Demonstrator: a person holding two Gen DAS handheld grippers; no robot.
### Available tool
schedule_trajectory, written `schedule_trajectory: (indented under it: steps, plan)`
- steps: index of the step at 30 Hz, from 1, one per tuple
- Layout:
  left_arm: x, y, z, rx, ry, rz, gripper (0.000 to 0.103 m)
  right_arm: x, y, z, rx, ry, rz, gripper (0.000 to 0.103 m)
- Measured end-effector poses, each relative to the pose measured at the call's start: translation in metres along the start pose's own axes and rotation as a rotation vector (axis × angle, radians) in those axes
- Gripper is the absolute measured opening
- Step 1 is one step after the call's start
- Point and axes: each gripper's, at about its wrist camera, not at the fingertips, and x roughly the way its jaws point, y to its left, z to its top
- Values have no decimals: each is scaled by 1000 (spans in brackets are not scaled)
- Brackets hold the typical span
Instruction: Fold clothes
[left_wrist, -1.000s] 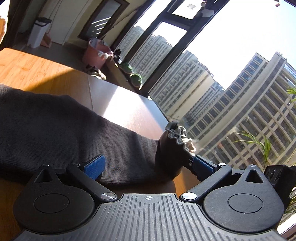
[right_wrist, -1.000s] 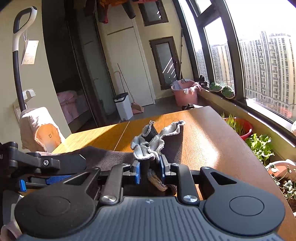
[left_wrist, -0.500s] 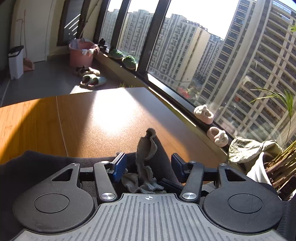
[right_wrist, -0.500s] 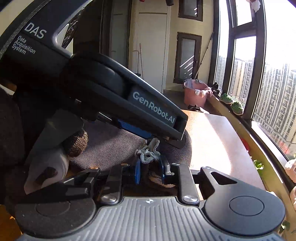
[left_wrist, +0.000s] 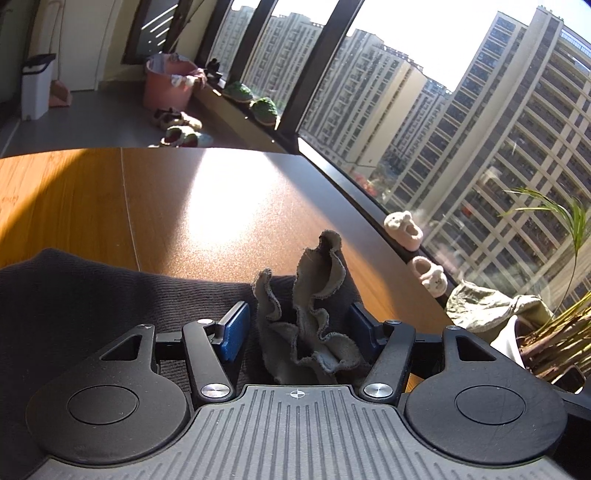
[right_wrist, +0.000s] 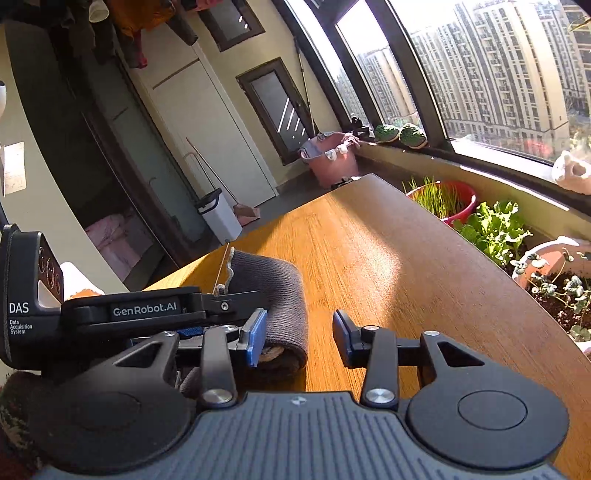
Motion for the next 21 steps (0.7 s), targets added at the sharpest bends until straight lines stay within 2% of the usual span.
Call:
schedule_trajectory:
  steps: [2, 4, 7, 10, 14, 19, 21]
  plan:
    - [-1, 2, -1, -8, -2, -7, 65, 8, -8, -2, 72, 34, 44, 51]
    - [-1, 5, -2, -20, -4, -14, 65, 15, -8, -3, 95, 47, 77, 53]
    - [-3, 9, -2, -46, -7, -25, 65, 25, 2, -6, 56, 69, 94, 53]
    - [-4, 12, -2, -70, -9, -33, 65, 28, 14, -9, -8, 70, 59, 40]
    - [-6, 12, -1, -104, 7, -55, 73, 23, 6, -3, -14, 60, 82, 27]
    - [-2, 5, 4, -171, 44, -116, 74, 5, 1, 6, -94, 31, 38, 26]
    - [-7, 2, 8, -164, 31, -99, 74, 0, 4, 8, -169, 20, -1, 26]
